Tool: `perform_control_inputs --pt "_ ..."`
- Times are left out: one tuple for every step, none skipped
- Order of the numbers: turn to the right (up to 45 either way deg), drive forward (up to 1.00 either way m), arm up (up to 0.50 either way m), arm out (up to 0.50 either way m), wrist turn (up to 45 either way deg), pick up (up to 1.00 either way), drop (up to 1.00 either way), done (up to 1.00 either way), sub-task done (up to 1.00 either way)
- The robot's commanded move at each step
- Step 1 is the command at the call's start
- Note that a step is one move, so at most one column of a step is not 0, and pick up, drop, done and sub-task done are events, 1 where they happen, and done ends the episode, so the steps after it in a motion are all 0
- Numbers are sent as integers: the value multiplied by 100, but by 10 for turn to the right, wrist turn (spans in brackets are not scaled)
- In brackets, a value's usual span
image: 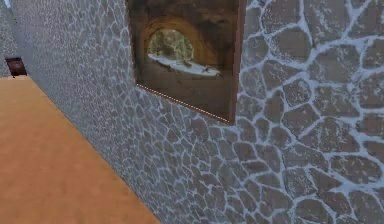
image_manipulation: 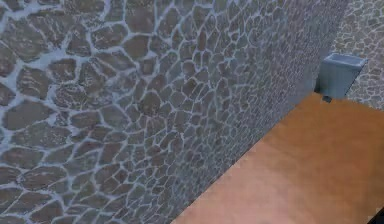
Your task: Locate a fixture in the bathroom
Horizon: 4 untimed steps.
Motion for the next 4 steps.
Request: perform_control_inputs --pt "-210 0 0 0 0 0 0 0 0" --pt "-30 0 0 0 0 0 0 0 0" --pt "0 35 0 0 0 0 0 0 0" --pt "-450 0 0 0 0 0 0 0 0"
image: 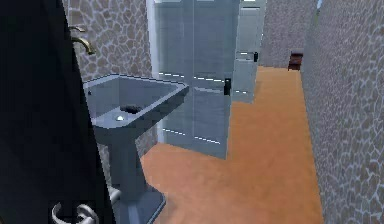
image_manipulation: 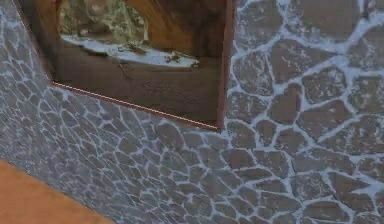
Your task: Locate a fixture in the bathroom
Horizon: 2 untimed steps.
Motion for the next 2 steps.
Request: perform_control_inputs --pt "-210 0 0 0 0 0 0 0 0" --pt "0 0 0 0 0 0 0 100 0"
